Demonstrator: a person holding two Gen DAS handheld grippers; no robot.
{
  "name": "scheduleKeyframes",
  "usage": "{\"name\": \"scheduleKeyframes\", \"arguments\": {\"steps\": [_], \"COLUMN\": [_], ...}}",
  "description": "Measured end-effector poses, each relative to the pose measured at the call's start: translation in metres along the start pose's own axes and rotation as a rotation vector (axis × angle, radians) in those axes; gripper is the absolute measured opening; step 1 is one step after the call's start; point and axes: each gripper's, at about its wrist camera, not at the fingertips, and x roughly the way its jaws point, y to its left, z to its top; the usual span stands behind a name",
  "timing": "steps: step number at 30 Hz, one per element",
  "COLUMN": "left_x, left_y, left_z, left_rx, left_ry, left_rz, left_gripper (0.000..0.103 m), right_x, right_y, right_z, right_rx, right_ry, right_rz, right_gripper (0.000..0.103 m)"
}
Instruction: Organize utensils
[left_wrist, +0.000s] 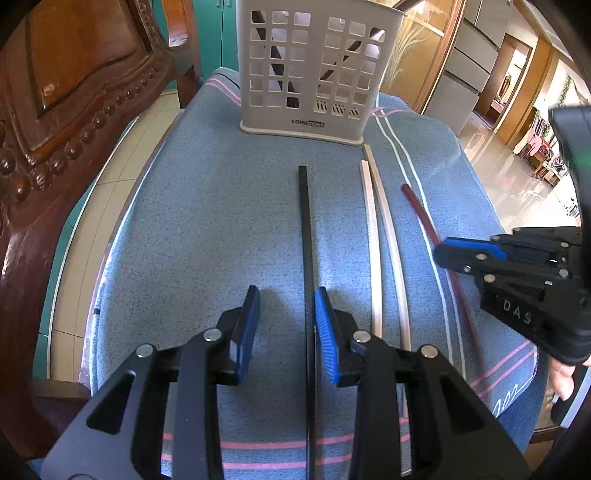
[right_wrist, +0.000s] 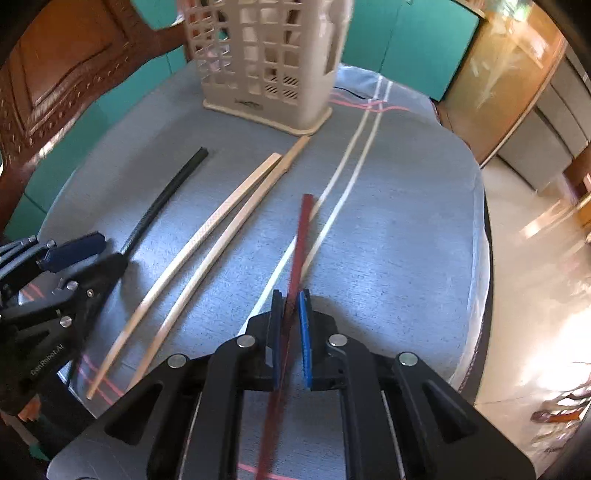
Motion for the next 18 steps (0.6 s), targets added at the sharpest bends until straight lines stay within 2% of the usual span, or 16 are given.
{"name": "scheduleKeyframes", "arguments": {"steps": [1, 6, 8, 13, 15, 16, 18], "left_x": [0.0, 0.009, 0.018, 0.035, 0.038, 0.039, 0.038], "left_y": [0.0, 0.007, 0.005, -0.011, -0.011, -0.01, -0.01], "left_z": [0.001, 0.022, 0.035, 0.057, 0.061, 0.063, 0.062], "left_rx": [-0.003, -0.056, -0.045, 0.034, 0.029, 0.024, 0.029], "left_ry": [0.005, 0.039, 0.059, 0.078, 0.081, 0.084, 0.078], "left_rz": [-0.001, -0.016, 0.01, 0.107, 0.111, 0.107, 0.105], "left_gripper": [0.032, 0.032, 0.032, 0.036, 0.037, 0.037, 0.035], "right_x": [0.0, 0.002, 0.005, 0.016, 0.019, 0.019, 0.02], "right_y": [-0.002, -0.007, -0.004, -0.007, -0.009, -0.009, -0.01], "right_z": [0.0, 0.007, 0.013, 0.023, 0.024, 0.023, 0.023], "right_rx": [0.016, 0.064, 0.073, 0.091, 0.079, 0.072, 0.072], "right_ry": [-0.006, -0.041, -0.058, -0.081, -0.082, -0.082, -0.08], "right_rz": [0.014, -0.04, -0.064, -0.064, -0.056, -0.039, -0.008], "right_gripper": [0.011, 0.02, 0.022, 0.022, 0.018, 0.007, 0.007]}}
